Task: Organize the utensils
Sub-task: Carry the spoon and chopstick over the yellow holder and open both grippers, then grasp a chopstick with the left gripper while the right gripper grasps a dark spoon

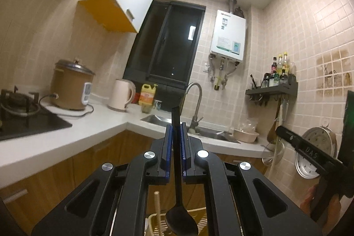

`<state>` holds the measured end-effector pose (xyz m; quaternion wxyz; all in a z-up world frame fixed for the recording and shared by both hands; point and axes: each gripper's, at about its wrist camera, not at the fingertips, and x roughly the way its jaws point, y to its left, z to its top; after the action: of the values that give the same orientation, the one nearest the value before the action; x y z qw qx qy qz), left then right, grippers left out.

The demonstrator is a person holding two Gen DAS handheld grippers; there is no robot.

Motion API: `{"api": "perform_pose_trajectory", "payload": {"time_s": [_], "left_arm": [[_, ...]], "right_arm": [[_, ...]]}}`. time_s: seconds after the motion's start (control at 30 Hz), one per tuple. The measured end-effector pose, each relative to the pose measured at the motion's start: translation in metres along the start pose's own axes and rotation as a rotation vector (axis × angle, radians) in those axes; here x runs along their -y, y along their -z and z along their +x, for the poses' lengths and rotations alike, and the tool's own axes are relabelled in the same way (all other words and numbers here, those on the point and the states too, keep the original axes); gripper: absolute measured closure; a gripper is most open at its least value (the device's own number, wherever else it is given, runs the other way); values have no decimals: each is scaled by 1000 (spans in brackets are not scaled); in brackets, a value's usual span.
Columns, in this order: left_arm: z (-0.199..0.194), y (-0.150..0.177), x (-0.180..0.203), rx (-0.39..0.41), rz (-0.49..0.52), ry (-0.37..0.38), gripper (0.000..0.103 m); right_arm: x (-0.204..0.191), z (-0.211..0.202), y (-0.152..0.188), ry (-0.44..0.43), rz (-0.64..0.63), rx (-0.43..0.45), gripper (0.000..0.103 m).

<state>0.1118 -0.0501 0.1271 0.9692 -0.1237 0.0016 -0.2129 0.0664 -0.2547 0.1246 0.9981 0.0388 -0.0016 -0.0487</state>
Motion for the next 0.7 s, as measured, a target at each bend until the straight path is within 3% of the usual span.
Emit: {"api": "perform_pose_trajectory", "payload": {"time_s": [0.07,0.2,0.57,0.63,0.67,0.7], "left_arm": [[6,9,-6,-22,-11,0,98],[15,26,-14,-40,-7,-73,98],[10,43,-12,-85,19,-95,97],[8,43,-17,-117,-1,-97,90],[8,43,-18,-151,-4,-83,79],[7,43,-19,-187,4,-60,78]], "right_arm": [[-4,5,6,-9,-17,-4,99],[-9,4,19,24,-51,32,99],[5,3,44,-11,-9,-18,98],[6,-3,45,12,-17,-27,98],[8,-9,44,-7,-19,-47,98],[9,-13,43,-21,-27,-65,98]]}}
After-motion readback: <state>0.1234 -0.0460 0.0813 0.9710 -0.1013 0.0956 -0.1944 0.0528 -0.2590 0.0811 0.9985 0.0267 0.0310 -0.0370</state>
